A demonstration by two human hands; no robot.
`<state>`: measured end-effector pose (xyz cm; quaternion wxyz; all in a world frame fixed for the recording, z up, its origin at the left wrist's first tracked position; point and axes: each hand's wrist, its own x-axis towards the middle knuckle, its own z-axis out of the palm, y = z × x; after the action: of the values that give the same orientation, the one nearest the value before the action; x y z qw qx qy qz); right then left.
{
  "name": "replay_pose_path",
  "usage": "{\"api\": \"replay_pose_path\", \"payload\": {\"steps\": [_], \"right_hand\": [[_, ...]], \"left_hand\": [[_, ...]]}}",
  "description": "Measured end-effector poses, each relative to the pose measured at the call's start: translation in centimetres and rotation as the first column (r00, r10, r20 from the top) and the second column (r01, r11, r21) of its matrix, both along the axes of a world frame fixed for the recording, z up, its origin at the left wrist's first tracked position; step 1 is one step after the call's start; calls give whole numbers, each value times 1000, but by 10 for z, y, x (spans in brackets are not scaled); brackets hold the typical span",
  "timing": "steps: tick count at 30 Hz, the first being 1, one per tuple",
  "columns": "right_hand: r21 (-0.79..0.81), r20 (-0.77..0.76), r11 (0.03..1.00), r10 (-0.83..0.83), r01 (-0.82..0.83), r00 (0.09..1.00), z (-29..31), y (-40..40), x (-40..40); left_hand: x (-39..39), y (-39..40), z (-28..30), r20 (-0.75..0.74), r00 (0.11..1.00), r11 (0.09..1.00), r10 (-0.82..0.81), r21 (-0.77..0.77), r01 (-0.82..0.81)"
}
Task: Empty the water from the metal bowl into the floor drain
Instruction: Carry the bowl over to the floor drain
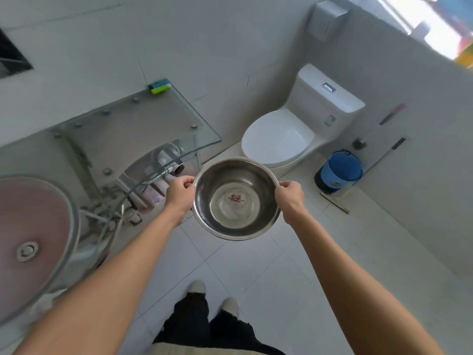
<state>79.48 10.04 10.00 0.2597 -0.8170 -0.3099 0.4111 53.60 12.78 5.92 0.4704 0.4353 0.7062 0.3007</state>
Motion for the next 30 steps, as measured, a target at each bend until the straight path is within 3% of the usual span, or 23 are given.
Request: {"api": "replay_pose_path", "payload": {"steps": [8,16,22,30], "right_hand": [[-10,29,999,-45,46,999,-26,69,71],[-64,31,998,-25,26,999,-51,140,114],[-83,28,993,85,-83,996,-73,201,145],[-122,-20,913,389,-389,921,-111,292,169]], "left_hand": [[70,73,-22,42,992,992,-121,-33,122],[118,141,-49,76,991,984,-108,-131,118],[143,177,-68,87,996,984,18,-180,-2],[181,198,-98,52,949,924,311,-249,-289]]}}
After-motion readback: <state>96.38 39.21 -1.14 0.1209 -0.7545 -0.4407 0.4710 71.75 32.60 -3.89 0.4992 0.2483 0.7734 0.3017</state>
